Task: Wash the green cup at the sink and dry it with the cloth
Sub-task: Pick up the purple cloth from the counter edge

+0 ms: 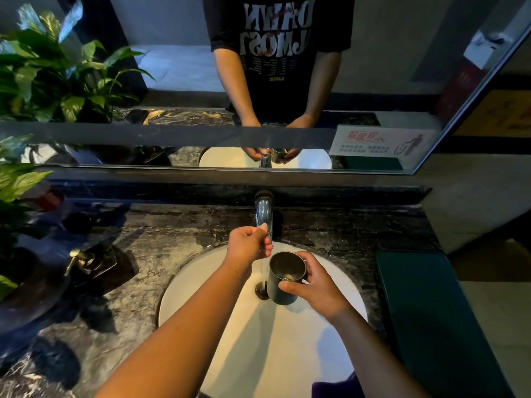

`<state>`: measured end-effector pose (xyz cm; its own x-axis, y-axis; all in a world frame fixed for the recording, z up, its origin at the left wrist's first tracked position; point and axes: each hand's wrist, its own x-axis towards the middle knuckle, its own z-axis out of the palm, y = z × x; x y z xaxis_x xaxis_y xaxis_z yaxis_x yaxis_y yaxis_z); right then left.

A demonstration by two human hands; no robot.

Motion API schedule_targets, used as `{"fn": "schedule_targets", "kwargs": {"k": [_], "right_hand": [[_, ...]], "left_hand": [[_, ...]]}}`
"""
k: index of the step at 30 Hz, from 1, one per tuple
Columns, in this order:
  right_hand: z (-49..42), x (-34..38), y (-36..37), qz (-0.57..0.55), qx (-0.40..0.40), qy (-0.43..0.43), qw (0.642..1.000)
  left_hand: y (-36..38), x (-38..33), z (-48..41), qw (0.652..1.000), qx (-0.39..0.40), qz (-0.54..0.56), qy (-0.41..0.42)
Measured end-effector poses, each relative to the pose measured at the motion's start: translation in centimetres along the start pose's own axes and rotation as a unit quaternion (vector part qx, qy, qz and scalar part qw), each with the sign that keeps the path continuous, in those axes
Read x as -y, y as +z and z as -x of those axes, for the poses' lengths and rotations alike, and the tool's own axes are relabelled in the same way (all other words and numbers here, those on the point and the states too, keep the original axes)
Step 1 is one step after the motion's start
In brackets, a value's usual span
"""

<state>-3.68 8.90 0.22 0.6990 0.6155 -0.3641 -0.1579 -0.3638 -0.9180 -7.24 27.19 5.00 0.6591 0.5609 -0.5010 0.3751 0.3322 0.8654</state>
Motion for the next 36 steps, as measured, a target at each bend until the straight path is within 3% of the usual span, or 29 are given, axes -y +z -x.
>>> {"fn": "schedule_targets", "kwargs": {"k": [16,24,30,36], "right_hand": [[0.0,0.0,0.2,-0.003,0.0,0.004,1.0],[0.2,0.7,0.1,0.005,0.007,0.01,1.0],[1.9,1.9,0.3,0.015,0.001,-0.009,1.0],[4.9,2.5,1.5,0.01,0.006,-0.012,1.0]], "left_hand": [[-0.1,2.2,-1.0,0.998,-0.025,-0.051,-0.01],[-0.3,3.0,-0.7,1.0,-0.016,-0.018,0.001],[-2.2,4.0,2.0,0.995,0.075,0.065,-0.033],[-4.5,5.3,7.5,0.992,0.12,0.04,0.028]]}}
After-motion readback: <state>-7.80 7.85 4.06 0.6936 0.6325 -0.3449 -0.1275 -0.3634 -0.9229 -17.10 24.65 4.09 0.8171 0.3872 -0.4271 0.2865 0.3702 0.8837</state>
